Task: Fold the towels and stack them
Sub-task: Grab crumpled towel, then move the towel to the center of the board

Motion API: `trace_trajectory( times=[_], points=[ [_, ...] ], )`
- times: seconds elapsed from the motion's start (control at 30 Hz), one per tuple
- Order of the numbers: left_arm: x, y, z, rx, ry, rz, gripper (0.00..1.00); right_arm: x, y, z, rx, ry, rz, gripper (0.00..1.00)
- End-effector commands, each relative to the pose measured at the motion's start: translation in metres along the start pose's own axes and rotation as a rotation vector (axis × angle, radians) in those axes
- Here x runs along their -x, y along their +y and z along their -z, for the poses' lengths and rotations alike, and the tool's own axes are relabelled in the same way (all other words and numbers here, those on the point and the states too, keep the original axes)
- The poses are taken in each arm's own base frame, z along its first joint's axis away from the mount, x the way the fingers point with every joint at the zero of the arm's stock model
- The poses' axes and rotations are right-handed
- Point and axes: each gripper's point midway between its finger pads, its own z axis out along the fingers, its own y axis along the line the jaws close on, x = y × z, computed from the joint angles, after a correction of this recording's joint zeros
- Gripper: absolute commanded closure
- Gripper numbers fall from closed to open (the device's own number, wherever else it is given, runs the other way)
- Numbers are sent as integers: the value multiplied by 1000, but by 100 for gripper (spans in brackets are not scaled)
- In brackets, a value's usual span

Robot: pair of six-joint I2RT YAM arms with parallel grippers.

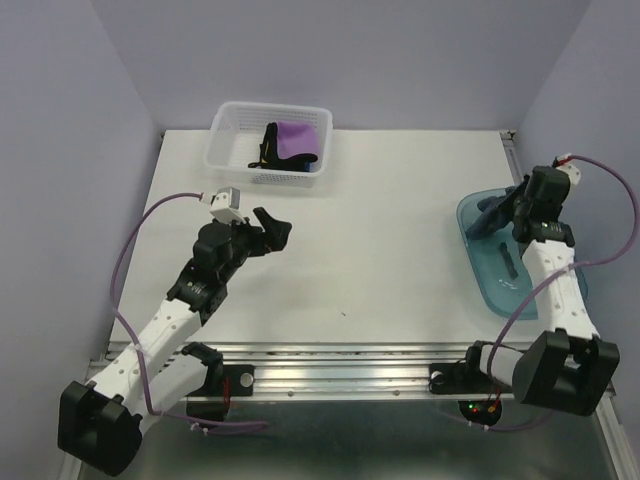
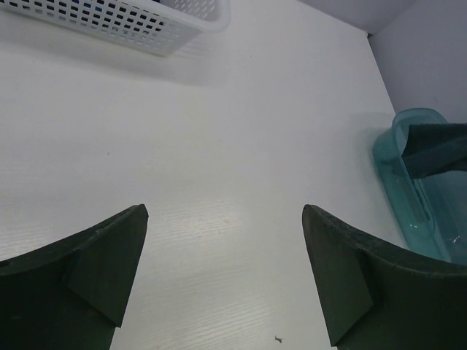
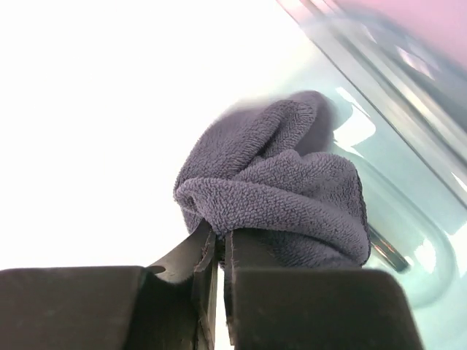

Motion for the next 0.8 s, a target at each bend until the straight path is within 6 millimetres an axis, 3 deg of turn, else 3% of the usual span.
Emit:
trace_trajectory(
  times=[0.0,0.1,0.13,0.23,0.37,0.4,0.43,0.47,0.53,0.57,0.63,0.77],
  points=[
    [6,-5,2,-23,-41,7,1,46,72,74,339,-88,72,99],
    [10,-8,3,-27,-51,12,1,50,117,118,496,-130,149,99],
    [10,-7,3,-27,-53,12,1,35,150,145,646,-100,200,99],
    [8,-4,4,-16,-53,22,1,17,199,190,878,-72,280,99],
    [10,4,9,25,-75,49,1,-29,237,229,1143,30,408,92],
    [10,5,9,35,-77,53,1,-39,236,224,1136,59,415,90],
    [9,14,11,91,-76,82,1,-70,210,185,957,135,397,64],
    [9,15,11,93,-75,82,1,-82,203,180,941,160,405,51],
    [4,22,11,134,-62,101,1,-87,175,148,725,152,351,25],
    [-1,27,10,158,-44,106,1,-99,147,127,573,165,346,0],
    [-12,33,9,177,-16,123,1,-114,123,118,481,202,359,0],
    [-42,36,3,160,87,132,1,-131,106,117,433,258,338,0]
  ],
)
